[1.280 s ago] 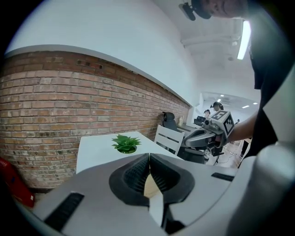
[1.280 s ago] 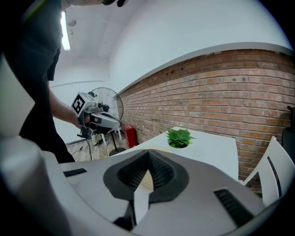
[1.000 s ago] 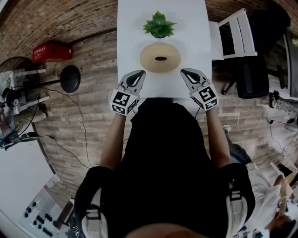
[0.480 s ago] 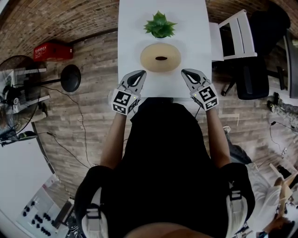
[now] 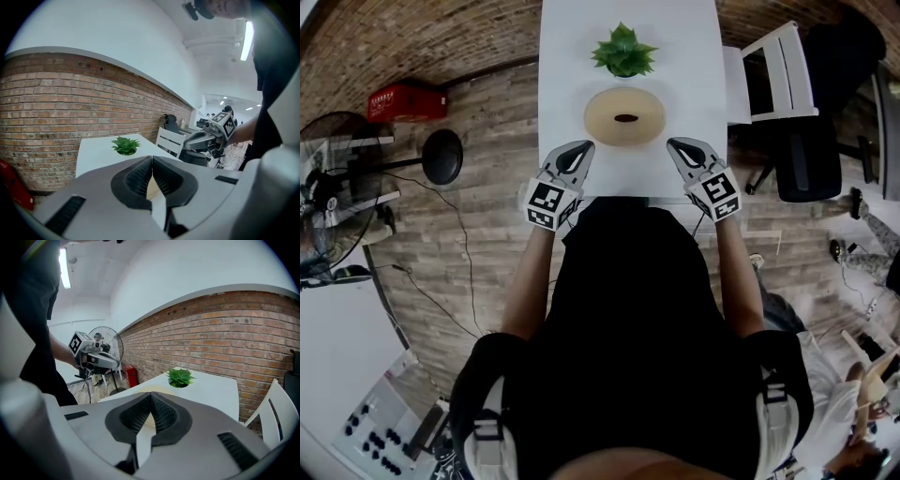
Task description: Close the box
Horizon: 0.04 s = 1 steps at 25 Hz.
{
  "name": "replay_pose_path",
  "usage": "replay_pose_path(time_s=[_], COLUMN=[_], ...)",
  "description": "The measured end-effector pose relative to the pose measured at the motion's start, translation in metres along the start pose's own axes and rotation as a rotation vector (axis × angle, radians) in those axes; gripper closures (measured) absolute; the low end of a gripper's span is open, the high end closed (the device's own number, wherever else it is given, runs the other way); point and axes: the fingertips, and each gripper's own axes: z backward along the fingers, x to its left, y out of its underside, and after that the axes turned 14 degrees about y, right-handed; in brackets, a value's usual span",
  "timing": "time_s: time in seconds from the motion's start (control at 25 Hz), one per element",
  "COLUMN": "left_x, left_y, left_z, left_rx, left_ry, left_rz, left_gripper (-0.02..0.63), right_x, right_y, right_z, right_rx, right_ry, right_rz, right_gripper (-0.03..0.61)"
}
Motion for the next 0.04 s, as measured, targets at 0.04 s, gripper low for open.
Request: replay_pose_path(time_s=[0.04], left_x=[0.0004], left_y=[0.0], left_z=[-0.0004], left_rx=[0.0], left_ry=[0.001], left_rz=[0.0], left_gripper=[0.592], right_x=[-0.0004], right_y=[0.0002], right_z=[-0.0006], right_rx=[0.001], right_ry=[0.001], right_rz=[-0.003], right_gripper=[0.583])
